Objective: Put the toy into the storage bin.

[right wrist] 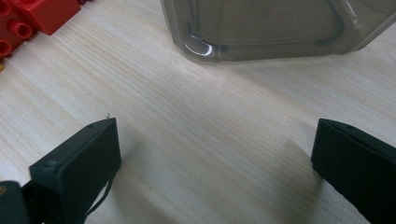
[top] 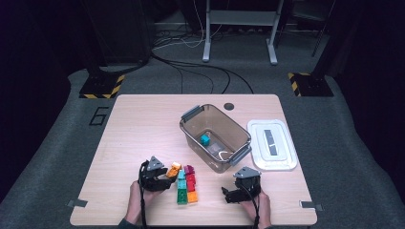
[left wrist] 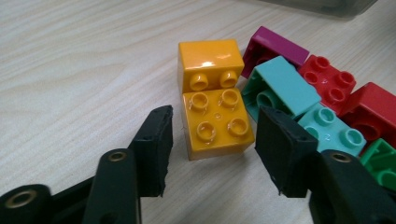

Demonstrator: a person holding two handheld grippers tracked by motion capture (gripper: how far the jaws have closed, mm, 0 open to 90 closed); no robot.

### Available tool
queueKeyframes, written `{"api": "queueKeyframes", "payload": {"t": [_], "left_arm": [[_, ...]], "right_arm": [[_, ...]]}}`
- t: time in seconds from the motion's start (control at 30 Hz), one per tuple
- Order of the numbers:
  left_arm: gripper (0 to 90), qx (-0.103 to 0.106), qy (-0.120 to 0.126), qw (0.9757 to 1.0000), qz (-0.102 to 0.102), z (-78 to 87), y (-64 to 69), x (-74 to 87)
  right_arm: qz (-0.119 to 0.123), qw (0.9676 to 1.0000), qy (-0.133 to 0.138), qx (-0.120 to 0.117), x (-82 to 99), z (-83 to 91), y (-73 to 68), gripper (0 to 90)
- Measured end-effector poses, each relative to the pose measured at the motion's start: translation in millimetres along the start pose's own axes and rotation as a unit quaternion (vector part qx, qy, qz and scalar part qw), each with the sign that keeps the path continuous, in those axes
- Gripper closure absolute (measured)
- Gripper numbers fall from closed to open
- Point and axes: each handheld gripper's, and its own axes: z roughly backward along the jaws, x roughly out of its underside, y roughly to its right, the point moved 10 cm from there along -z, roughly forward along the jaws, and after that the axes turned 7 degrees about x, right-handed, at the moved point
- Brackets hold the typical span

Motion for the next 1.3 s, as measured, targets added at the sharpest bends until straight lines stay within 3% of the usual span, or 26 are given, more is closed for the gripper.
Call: {"api": "queueKeyframes", "payload": {"t": [0.13, 0.3, 0.8, 1.03, 1.3], "left_arm": [[56.3, -0.002, 0.0, 1.0, 0.002, -1.4, -0.1, 1.3], [58.0, -0.004, 0.002, 1.0, 0.0, 1.4, -1.8, 1.3], [58.7, -0.001, 0.013, 0.9999, -0.01, 15.1, -4.2, -5.1], [58.8, -0.002, 0.022, 0.9998, -0.005, 21.5, -2.8, -7.2], [58.8, -0.013, 0.027, 0.9995, -0.013, 31.3, -6.0, -13.9]], "right_arm": [[0.001, 1.0, 0.0, 0.0, 0.0, 0.0, 0.2, 0.5], [-0.001, 1.0, 0.0, 0.0, 0.1, 0.1, -0.1, 0.5], [0.001, 1.0, 0.0, 0.0, 0.0, 0.0, 0.1, 0.5], [0.001, 1.0, 0.0, 0.001, 0.0, -0.1, 0.3, 0.5], [0.001, 1.0, 0.0, 0.001, 0.0, -0.1, 0.3, 0.5]]}}
